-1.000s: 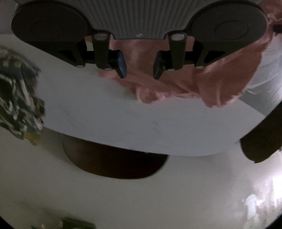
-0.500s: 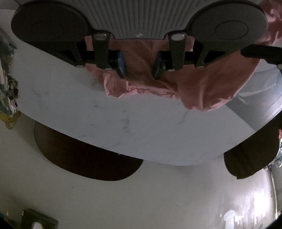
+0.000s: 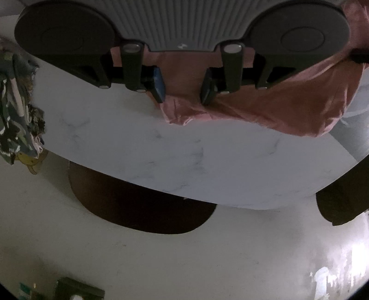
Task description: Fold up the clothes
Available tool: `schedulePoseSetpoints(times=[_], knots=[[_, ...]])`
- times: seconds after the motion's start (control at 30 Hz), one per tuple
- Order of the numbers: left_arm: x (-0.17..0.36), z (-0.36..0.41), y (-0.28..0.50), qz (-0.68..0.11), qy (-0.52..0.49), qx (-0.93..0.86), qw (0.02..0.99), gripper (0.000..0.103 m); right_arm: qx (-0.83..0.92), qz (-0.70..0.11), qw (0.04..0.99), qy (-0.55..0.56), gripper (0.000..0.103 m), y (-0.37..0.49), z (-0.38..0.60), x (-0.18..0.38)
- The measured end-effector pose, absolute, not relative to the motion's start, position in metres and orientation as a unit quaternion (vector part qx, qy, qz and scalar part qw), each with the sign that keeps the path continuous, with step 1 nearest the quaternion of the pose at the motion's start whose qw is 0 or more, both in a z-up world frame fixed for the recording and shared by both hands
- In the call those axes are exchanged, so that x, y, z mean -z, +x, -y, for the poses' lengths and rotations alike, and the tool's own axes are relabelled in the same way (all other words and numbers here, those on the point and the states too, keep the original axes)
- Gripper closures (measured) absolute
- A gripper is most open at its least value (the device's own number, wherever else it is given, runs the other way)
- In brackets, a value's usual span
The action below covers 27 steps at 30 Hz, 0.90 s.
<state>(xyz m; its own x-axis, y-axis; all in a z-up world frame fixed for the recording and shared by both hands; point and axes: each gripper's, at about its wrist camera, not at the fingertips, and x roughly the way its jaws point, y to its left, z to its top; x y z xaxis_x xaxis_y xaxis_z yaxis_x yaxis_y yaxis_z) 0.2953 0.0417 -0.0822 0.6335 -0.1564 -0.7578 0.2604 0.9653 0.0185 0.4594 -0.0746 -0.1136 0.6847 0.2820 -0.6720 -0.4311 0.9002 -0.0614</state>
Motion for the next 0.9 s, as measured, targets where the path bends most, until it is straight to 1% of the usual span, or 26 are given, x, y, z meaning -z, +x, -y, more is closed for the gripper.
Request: schedulePoseSetpoints(times=[0.17, 0.3, 0.43, 0.67, 0.8, 0.9], knots=[[0.082, -0.043, 0.303, -0.411, 0.064, 0.128, 0.900, 0.000, -0.201, -0.345, 0.911, -0.105, 0.072, 0.456, 0.078, 0.106], [0.065, -0.044, 0.303, -0.378, 0.056, 0.140, 0.914, 0.000, -0.220, -0.331, 0.911, -0.105, 0.072, 0.447, 0.082, 0.095], [0.061, -0.039, 0.315, -0.368, 0.058, 0.149, 0.916, 0.000, -0.252, -0.330, 0.903, -0.112, 0.071, 0.438, 0.083, 0.092], [0.073, -0.036, 0.335, -0.372, 0.070, 0.167, 0.910, 0.000, -0.314, -0.333, 0.883, -0.107, 0.071, 0.434, 0.081, 0.096], [0.080, -0.038, 0.349, -0.380, 0.066, 0.166, 0.907, 0.000, -0.303, -0.355, 0.878, -0.105, 0.071, 0.445, 0.080, 0.108], [0.087, -0.043, 0.360, -0.391, 0.062, 0.157, 0.905, 0.000, -0.287, -0.347, 0.887, -0.101, 0.072, 0.450, 0.083, 0.112]])
